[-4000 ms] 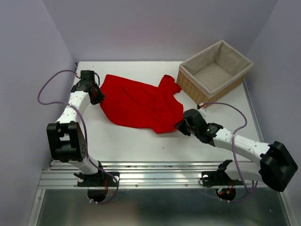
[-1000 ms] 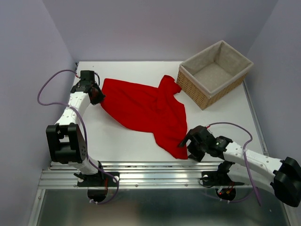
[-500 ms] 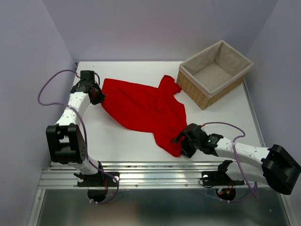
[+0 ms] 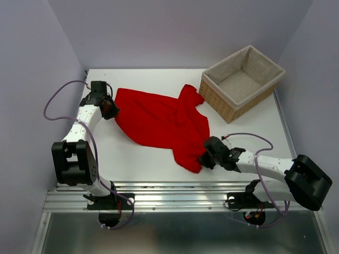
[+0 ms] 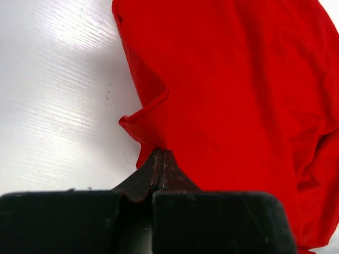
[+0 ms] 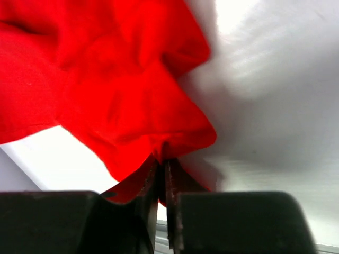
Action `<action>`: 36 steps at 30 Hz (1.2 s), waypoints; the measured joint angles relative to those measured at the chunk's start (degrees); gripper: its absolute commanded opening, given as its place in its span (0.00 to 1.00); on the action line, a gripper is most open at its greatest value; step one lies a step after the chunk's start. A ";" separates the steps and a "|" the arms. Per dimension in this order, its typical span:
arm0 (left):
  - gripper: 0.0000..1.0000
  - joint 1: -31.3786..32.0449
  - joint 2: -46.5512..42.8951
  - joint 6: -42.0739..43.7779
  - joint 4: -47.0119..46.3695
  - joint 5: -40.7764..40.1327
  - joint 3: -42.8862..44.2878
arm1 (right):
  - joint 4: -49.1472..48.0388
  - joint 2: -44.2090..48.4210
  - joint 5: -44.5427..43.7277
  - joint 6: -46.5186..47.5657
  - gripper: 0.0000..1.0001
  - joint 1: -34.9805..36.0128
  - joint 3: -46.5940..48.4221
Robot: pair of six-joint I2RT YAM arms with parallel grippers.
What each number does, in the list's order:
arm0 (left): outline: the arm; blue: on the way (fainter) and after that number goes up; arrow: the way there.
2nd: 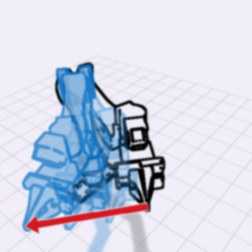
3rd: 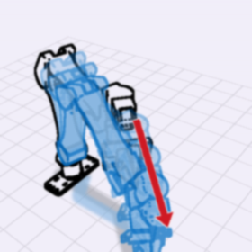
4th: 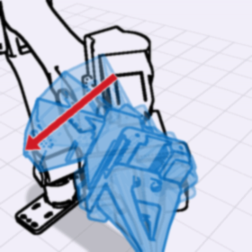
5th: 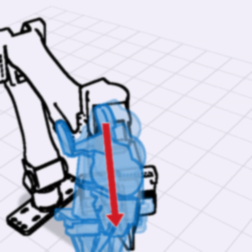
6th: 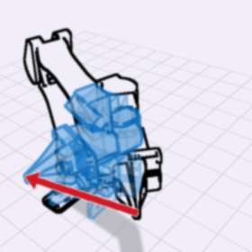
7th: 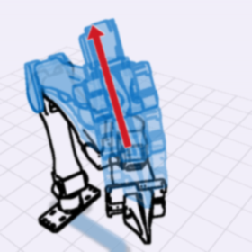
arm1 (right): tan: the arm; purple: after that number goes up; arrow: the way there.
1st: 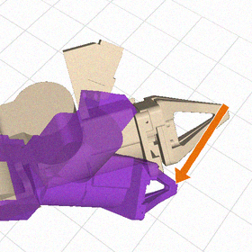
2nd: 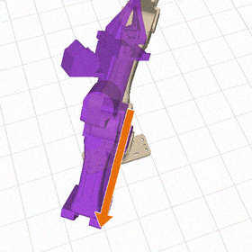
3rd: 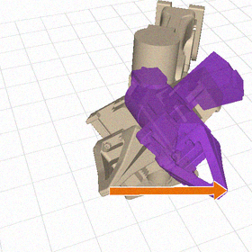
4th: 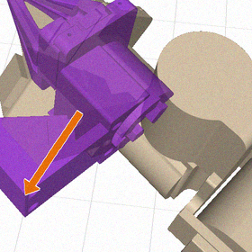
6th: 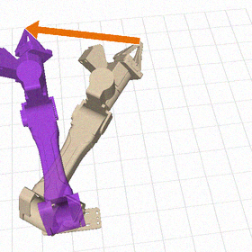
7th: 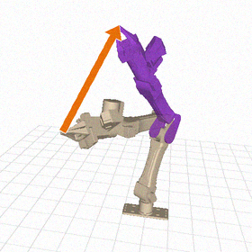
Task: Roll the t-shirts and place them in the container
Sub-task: Flatten out the T-shirt at the center of the board.
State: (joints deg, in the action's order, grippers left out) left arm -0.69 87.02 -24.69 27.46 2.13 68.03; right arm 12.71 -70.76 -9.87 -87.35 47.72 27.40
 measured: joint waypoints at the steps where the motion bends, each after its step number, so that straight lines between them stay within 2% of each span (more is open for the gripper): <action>1: 0.00 0.00 -0.09 0.00 0.02 0.22 -0.04 | -0.07 0.00 -0.37 0.90 0.02 0.00 0.28; 7: 0.00 0.00 -0.35 -0.02 0.72 1.38 1.03 | 0.33 3.69 -3.15 8.59 0.01 -1.40 7.30; 9: 0.00 0.00 -0.31 0.00 2.56 1.68 4.20 | 1.97 6.58 -4.81 12.92 0.01 -3.45 13.05; 13: 0.00 -0.11 -0.24 0.00 4.50 2.75 14.93 | 6.88 7.72 -9.27 22.60 0.01 -5.55 28.76; 17: 0.00 -1.14 0.00 -0.17 6.43 4.74 30.14 | 10.51 7.28 -12.74 32.96 0.01 -5.66 45.16; 20: 0.00 -4.09 0.22 -1.16 6.71 6.88 42.60 | 13.66 7.30 -14.88 39.71 0.01 -5.68 54.93; 22: 0.00 -6.32 -0.31 -2.25 5.44 8.41 47.12 | 15.72 7.28 -15.78 42.86 0.01 -5.68 60.08; 27: 0.00 -11.15 -5.35 -7.06 1.44 13.25 49.37 | 20.39 6.23 -14.12 50.60 0.01 -5.68 71.43; 36: 0.00 -11.43 -11.43 -14.14 -5.86 19.89 51.93 | 27.43 5.14 -1.92 59.43 0.01 -5.68 86.07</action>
State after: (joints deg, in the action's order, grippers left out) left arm -12.12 75.59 -38.83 21.61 22.02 119.96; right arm 40.14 -65.63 -11.79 -27.92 42.04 113.47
